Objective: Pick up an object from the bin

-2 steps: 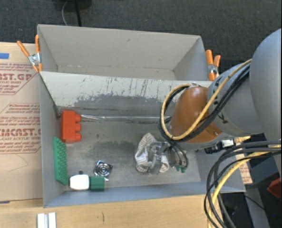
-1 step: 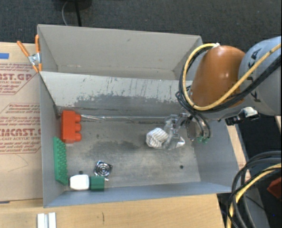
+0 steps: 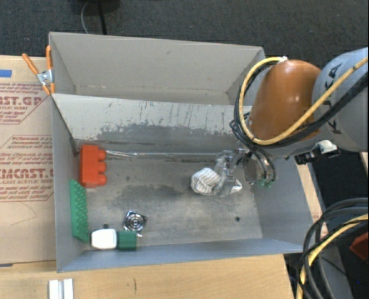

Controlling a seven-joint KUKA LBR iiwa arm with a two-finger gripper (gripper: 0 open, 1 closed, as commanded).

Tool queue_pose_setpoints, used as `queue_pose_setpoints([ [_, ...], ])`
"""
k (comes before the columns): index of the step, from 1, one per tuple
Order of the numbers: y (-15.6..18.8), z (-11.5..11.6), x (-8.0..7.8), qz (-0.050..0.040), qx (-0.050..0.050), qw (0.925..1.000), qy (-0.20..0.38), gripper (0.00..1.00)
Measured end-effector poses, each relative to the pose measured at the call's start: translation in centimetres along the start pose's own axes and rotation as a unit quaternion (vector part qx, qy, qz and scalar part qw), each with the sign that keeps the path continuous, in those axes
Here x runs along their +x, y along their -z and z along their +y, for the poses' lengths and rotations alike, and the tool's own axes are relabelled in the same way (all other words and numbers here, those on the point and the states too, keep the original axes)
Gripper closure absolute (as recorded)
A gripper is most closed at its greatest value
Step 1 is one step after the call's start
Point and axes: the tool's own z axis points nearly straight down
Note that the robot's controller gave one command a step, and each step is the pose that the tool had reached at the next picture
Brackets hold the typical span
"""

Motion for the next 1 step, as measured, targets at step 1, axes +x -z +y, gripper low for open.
queue_pose_setpoints([
  [1,3.48,-0.49,-0.78,0.0043,0.0,1.0,-0.005,1.0],
])
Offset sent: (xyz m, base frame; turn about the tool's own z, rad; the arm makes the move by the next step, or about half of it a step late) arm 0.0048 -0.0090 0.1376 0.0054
